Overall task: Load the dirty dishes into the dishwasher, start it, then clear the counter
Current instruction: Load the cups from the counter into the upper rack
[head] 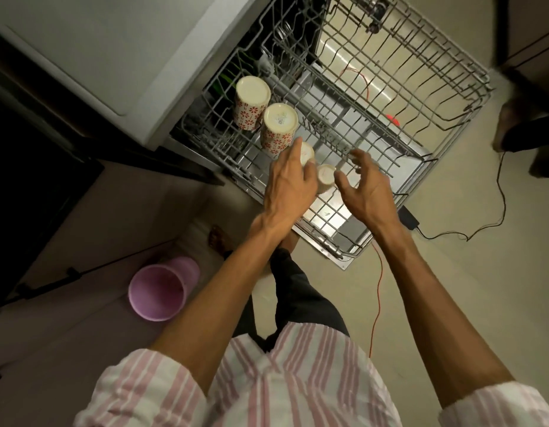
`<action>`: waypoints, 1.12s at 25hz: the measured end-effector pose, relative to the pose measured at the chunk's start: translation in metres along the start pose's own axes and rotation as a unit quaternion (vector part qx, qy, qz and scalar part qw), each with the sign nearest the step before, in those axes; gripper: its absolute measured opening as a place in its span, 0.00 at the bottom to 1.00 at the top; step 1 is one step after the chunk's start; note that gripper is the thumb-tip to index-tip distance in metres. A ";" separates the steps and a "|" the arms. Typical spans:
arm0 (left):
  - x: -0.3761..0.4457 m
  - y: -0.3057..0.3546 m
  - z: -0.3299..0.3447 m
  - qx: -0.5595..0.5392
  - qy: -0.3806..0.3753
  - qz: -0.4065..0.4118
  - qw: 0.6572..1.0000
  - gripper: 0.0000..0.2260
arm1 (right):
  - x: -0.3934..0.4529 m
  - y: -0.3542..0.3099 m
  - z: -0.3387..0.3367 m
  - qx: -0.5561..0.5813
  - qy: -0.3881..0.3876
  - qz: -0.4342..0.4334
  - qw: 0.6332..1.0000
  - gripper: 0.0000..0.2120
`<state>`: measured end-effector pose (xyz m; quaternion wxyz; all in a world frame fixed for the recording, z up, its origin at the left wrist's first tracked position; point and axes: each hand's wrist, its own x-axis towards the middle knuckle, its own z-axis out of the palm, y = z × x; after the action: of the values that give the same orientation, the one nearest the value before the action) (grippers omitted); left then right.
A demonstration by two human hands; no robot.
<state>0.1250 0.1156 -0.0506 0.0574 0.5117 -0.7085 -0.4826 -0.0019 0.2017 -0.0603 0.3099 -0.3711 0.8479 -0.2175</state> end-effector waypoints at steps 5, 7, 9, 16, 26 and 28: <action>-0.041 0.020 -0.047 -0.001 0.032 0.010 0.999 0.26 | -0.023 -0.039 -0.035 0.006 0.028 -0.073 0.997 0.26; -0.058 0.023 -0.065 -0.009 0.042 0.006 0.999 0.26 | -0.031 -0.062 -0.042 0.013 0.029 -0.106 0.994 0.27; -0.072 0.021 -0.080 -0.020 0.051 0.000 0.999 0.27 | -0.037 -0.083 -0.046 0.020 0.023 -0.139 0.990 0.27; -0.119 0.012 -0.136 -0.073 0.148 -0.012 0.986 0.26 | -0.063 -0.170 -0.027 0.033 -0.031 -0.259 0.965 0.26; -0.197 -0.039 -0.233 -0.106 0.309 -0.045 0.944 0.26 | -0.122 -0.275 0.036 0.049 -0.123 -0.351 0.927 0.28; -0.220 -0.056 -0.248 -0.109 0.342 -0.046 0.932 0.26 | -0.139 -0.294 0.051 0.054 -0.141 -0.364 0.919 0.28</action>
<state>0.4085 0.1313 0.1294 0.3299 0.6682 -0.5648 -0.3544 0.2527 0.1157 0.1302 0.3456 -0.6638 0.5883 -0.3064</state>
